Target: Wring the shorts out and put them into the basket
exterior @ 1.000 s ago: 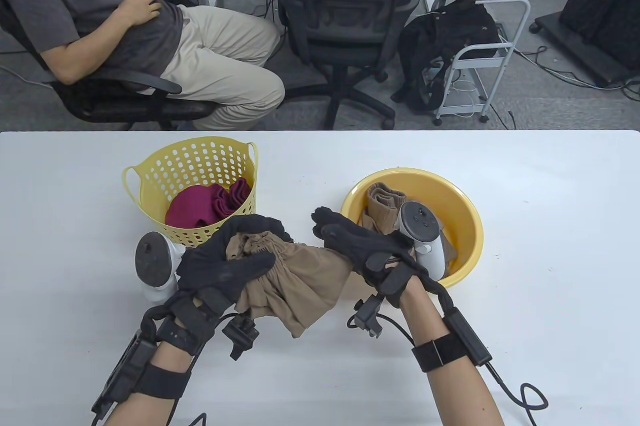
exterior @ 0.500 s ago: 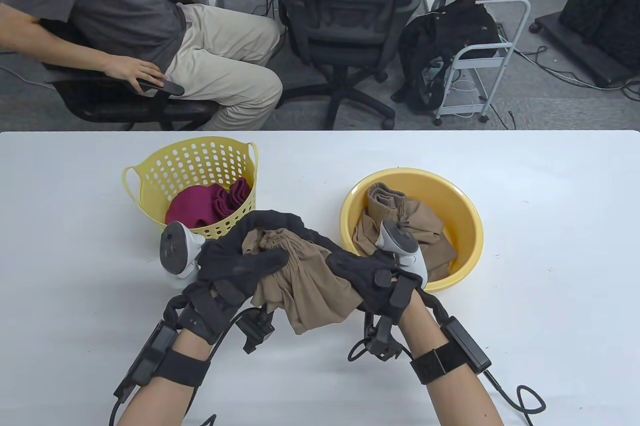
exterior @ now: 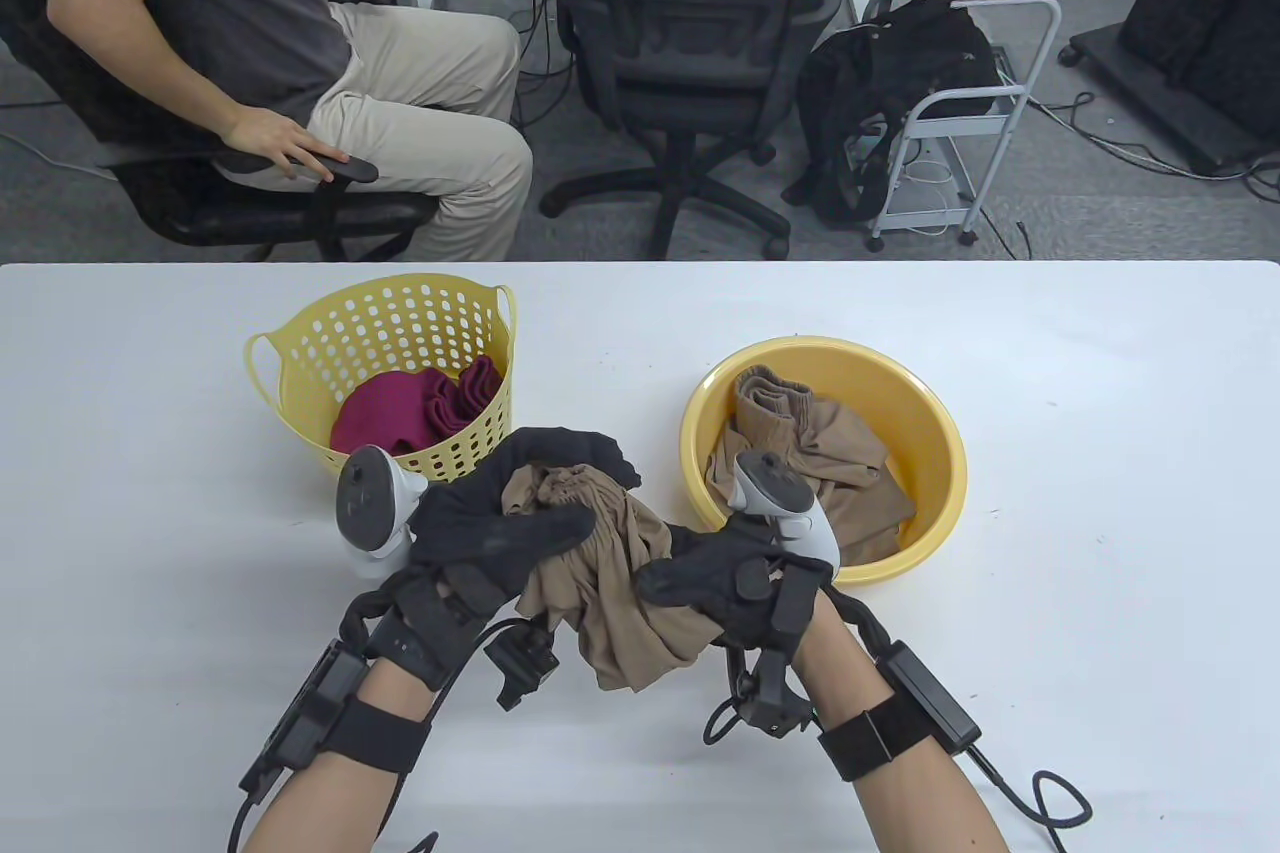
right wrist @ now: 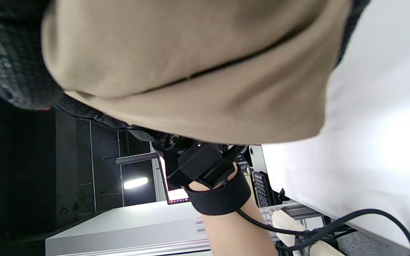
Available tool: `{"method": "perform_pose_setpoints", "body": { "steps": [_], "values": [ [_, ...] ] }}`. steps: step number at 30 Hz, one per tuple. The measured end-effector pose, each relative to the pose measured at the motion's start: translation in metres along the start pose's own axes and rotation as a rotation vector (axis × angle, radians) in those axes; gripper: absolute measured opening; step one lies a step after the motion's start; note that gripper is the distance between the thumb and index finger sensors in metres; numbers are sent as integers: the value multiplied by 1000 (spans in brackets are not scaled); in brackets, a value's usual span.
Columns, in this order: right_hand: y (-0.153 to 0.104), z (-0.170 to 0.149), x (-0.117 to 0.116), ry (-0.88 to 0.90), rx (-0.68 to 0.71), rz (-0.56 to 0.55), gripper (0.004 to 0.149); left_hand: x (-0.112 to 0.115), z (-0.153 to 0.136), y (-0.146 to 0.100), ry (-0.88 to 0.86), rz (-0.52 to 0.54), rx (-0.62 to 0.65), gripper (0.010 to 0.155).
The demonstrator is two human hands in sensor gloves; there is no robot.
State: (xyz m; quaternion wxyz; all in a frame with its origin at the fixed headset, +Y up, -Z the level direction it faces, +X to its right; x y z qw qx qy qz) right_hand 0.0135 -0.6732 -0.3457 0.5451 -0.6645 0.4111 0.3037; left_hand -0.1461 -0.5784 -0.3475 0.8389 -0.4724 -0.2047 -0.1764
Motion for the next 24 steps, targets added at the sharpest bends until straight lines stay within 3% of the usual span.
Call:
{"method": "perform_pose_setpoints", "body": {
  "steps": [13, 20, 24],
  "values": [
    [-4, 5, 7, -111, -8, -89, 101, 1, -4, -3, 46, 1, -14, 56],
    [-7, 16, 11, -245, 4, -222, 95, -3, -9, -6, 69, 54, -53, 56],
    [-10, 29, 10, -432, 13, -355, 90, -6, -15, -9, 81, 94, -92, 56]
  ]
}}
Point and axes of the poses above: the tracker on the back of each hand, its own z axis roughly to the thumb side, its own y axis roughly from the wrist to the fingertips, x = y × z, the point moved 4 cm from there along y, roughly from the wrist to the fingertips, and after that the axes turned 3 degrees about -x, right-handed, at the moved point
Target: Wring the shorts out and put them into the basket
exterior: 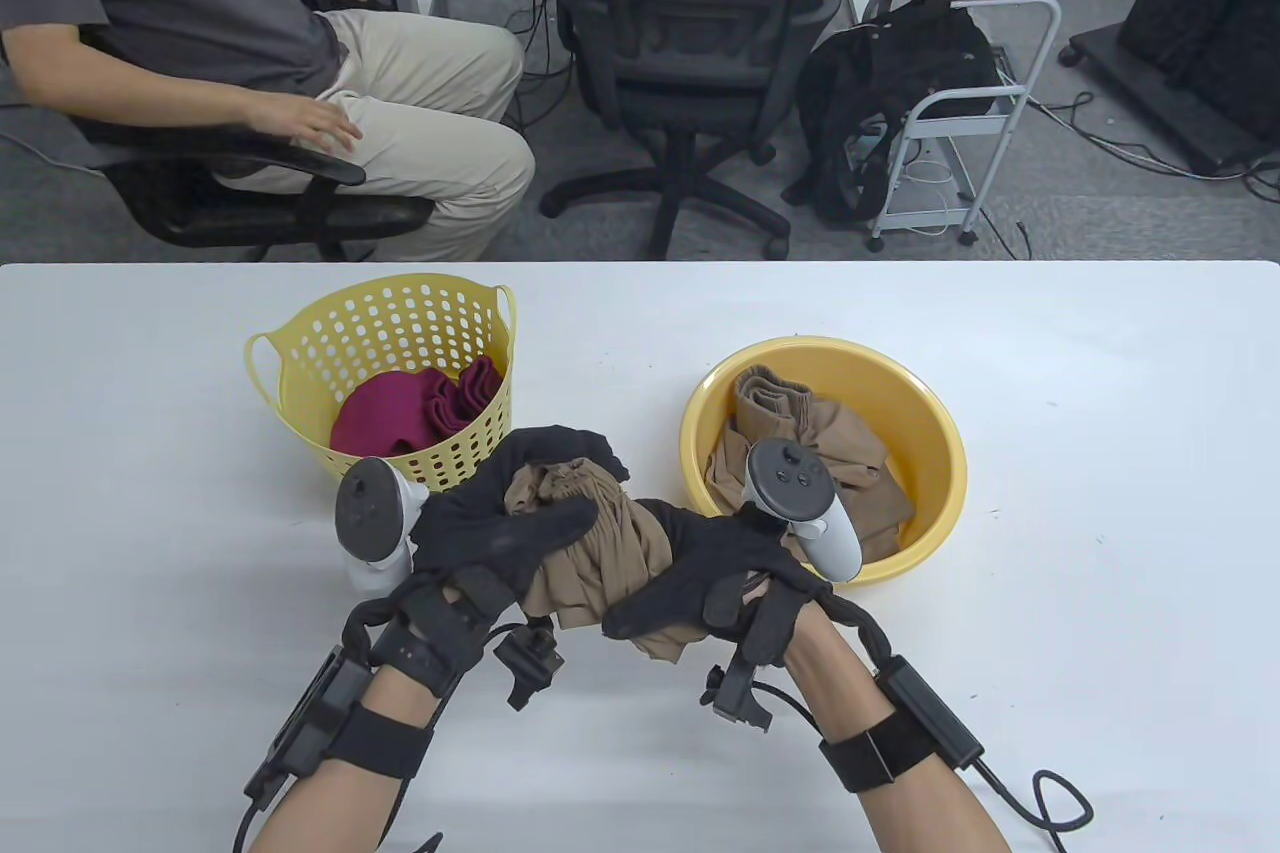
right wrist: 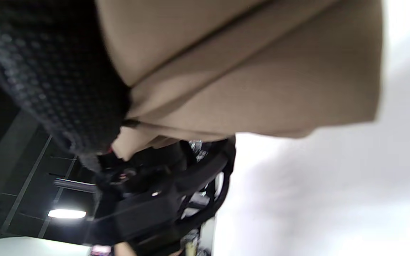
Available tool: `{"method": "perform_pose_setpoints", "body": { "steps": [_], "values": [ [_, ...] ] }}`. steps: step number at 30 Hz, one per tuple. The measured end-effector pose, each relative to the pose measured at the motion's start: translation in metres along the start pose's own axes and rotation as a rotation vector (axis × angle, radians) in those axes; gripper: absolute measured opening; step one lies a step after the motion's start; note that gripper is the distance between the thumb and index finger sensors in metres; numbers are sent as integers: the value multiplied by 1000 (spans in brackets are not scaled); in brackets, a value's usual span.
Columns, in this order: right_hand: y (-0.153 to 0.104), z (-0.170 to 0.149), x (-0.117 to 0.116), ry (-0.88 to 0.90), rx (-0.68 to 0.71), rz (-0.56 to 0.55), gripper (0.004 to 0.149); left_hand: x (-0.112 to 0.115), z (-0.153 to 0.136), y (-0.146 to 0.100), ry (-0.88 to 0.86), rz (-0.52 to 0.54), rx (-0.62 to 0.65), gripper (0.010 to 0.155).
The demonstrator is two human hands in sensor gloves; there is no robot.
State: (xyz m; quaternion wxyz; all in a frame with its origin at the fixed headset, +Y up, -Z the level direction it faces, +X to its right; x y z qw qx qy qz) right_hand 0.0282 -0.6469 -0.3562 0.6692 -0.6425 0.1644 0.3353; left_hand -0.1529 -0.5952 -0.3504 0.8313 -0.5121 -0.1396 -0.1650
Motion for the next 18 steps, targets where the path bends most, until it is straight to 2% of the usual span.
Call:
{"method": "perform_pose_setpoints", "body": {
  "steps": [10, 18],
  "values": [
    [-4, 17, 3, -300, 48, -258, 81, -3, -9, -4, 81, 75, -81, 56],
    [-11, 28, 1, -503, 75, -393, 75, -1, -16, -7, 113, 111, -139, 57]
  ]
}}
Point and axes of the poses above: the tracker on the back of each hand, its own z axis roughly to the thumb side, its own y axis roughly from the wrist to the fingertips, x = y × z, the point moved 4 cm from there along y, roughly from the wrist to the fingertips, and after that the axes turned 3 degrees about -x, right-handed, at the moved point
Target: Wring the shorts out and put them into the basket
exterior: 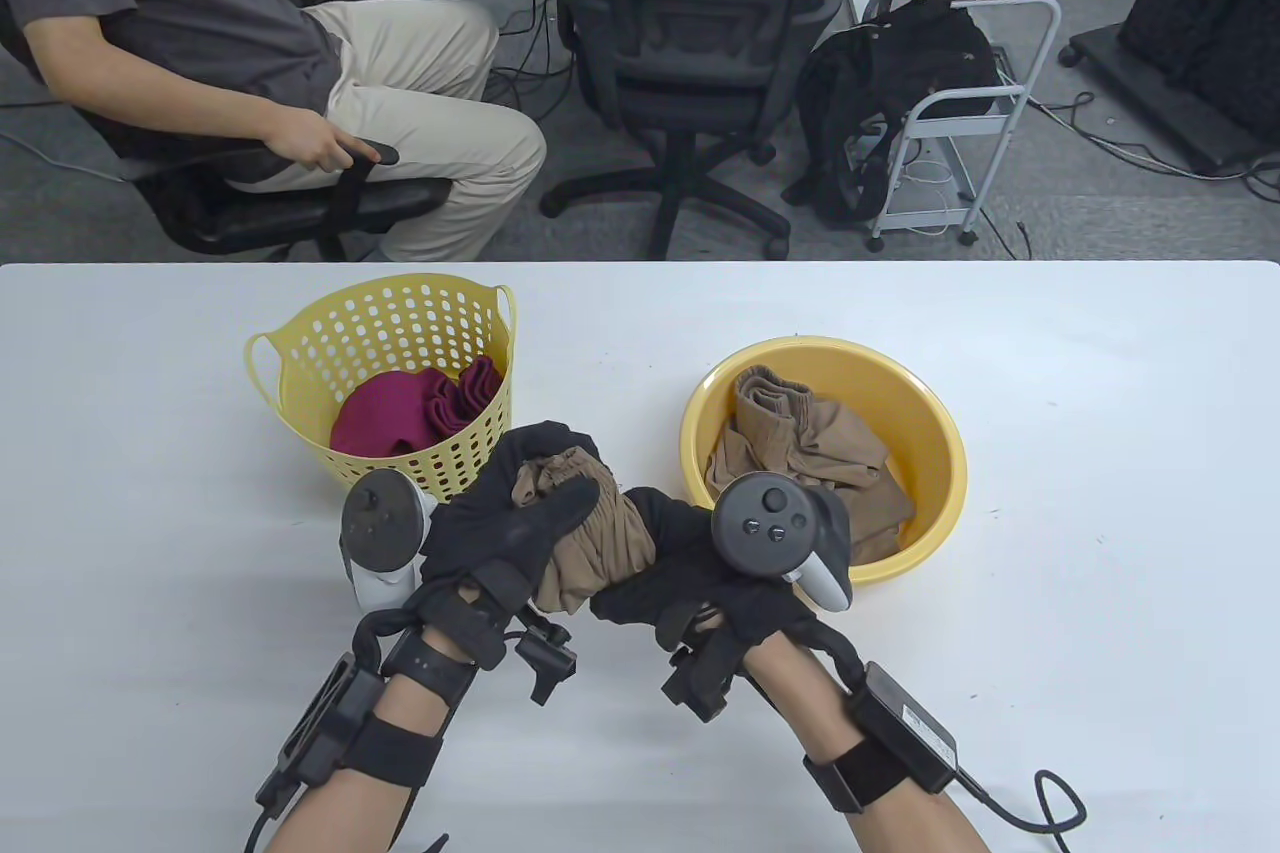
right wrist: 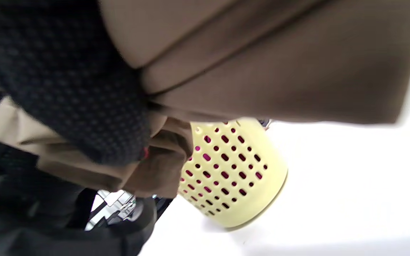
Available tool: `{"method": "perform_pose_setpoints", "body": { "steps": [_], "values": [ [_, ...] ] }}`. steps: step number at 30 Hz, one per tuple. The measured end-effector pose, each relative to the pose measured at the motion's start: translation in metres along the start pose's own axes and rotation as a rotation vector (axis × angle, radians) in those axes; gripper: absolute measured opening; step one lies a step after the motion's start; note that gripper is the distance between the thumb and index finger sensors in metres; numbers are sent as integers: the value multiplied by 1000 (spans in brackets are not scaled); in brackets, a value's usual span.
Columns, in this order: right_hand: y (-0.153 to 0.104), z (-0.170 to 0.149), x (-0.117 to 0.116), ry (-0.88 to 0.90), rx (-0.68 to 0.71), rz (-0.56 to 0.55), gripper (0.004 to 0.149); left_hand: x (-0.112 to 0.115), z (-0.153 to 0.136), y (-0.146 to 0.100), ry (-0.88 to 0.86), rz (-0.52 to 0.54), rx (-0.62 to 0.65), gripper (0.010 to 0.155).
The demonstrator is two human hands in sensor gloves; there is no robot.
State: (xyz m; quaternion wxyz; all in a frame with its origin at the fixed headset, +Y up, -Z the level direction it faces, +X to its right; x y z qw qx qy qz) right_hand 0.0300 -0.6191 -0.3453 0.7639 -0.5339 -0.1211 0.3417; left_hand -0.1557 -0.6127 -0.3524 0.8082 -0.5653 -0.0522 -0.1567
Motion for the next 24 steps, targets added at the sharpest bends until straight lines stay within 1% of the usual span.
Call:
{"method": "perform_pose_setpoints", "body": {
  "steps": [6, 10, 19, 24],
  "values": [
    [-4, 9, 3, -160, 18, -84, 72, 3, -4, 0, 18, 14, -43, 57],
    [-6, 14, 4, -247, 39, -118, 71, 4, -7, -1, 30, 22, -72, 57],
    [-12, 27, 5, -497, 128, -199, 69, 10, -13, -1, 69, 19, -114, 58],
    [-13, 35, 1, -648, 199, -191, 68, 14, -18, -1, 99, 10, -146, 57]
  ]
}}
Point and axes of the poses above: the tracker on the back of each hand, its own z axis roughly to the thumb side, its own y axis roughly from the wrist to the fingertips, x = y × z, the point moved 4 cm from there along y, roughly from the wrist to the fingertips, and after that the axes turned 3 degrees about -x, right-handed, at the moved point
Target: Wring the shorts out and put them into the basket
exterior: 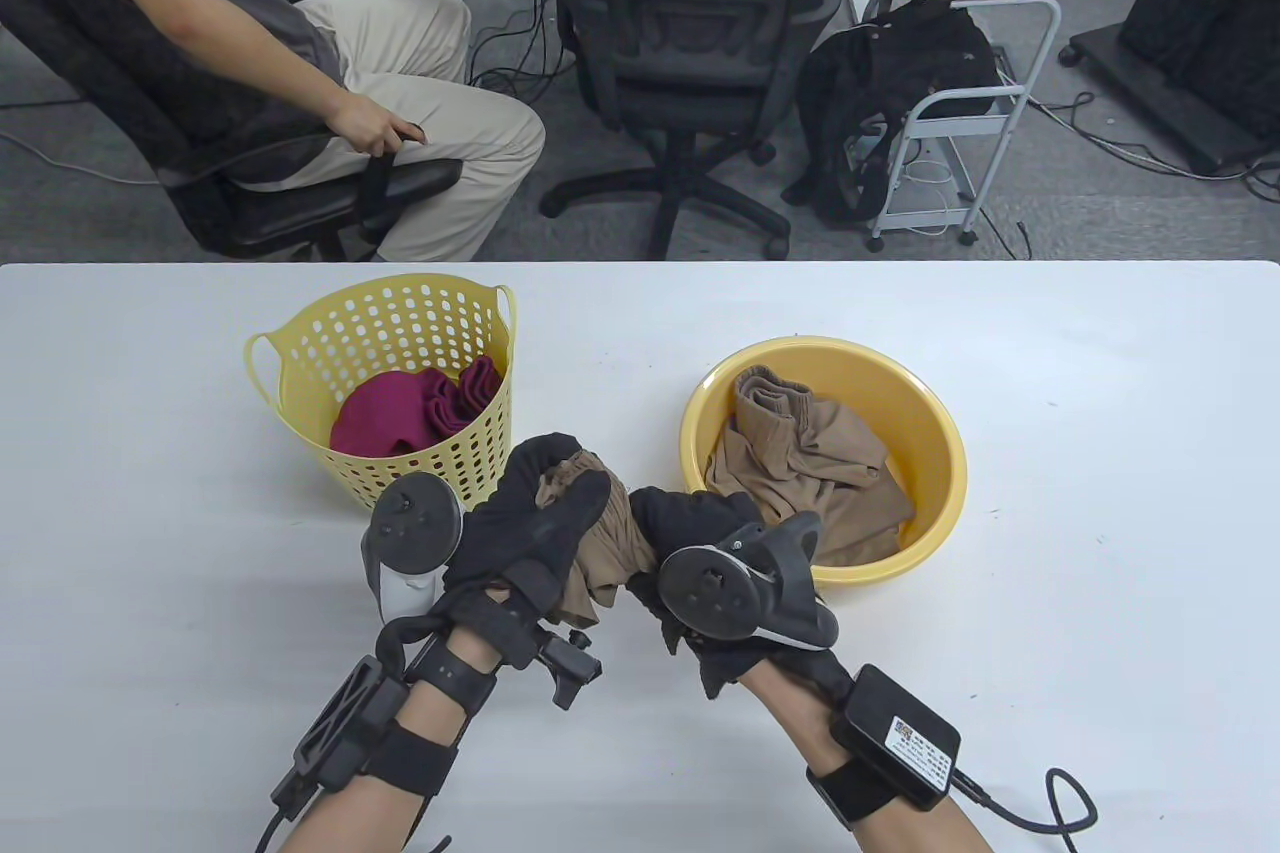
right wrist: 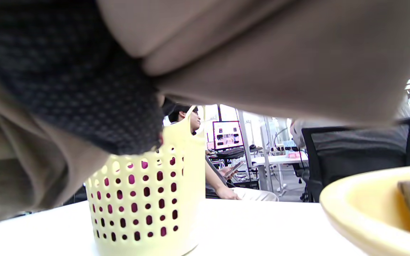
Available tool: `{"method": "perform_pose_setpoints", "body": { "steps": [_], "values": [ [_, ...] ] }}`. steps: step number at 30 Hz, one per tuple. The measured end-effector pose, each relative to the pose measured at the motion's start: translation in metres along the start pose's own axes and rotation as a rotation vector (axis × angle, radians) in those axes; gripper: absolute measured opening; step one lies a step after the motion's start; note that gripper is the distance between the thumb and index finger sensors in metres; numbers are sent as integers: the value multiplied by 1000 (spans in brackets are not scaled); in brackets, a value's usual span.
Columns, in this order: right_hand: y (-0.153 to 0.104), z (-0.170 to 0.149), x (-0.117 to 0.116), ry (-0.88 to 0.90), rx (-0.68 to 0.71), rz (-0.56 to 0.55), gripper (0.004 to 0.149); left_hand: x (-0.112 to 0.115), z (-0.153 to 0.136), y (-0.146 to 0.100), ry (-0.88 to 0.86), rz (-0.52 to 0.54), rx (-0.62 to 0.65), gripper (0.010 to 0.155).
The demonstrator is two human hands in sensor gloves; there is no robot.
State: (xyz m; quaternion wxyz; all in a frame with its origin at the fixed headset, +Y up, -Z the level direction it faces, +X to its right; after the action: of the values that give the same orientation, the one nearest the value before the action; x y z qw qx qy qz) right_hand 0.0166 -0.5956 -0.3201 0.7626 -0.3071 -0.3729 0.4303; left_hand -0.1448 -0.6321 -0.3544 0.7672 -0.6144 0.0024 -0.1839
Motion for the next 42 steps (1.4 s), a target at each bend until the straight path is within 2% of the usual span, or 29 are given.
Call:
{"method": "perform_pose_setpoints", "body": {
  "steps": [15, 26, 42],
  "values": [
    [-8, 25, 0, -330, 226, -73, 64, 4, -11, -1, 72, 0, -127, 53],
    [-13, 39, -3, -461, 324, -110, 62, 3, -14, -2, 129, -12, -216, 50],
    [-12, 42, -2, -494, 339, -107, 63, 4, -17, -2, 103, -27, -243, 51]
  ]
}}
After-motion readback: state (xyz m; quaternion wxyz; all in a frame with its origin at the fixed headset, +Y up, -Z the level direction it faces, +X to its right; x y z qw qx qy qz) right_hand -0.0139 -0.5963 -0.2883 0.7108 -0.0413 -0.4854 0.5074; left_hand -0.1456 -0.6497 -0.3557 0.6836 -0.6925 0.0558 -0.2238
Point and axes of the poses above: the tracker on the back of each hand, its own z axis roughly to the thumb side, its own y axis roughly from the wrist to the fingertips, x = y × z, the point moved 4 cm from there along y, roughly from the wrist to the fingertips, and after that the axes turned 3 degrees about -x, right-handed, at the moved point
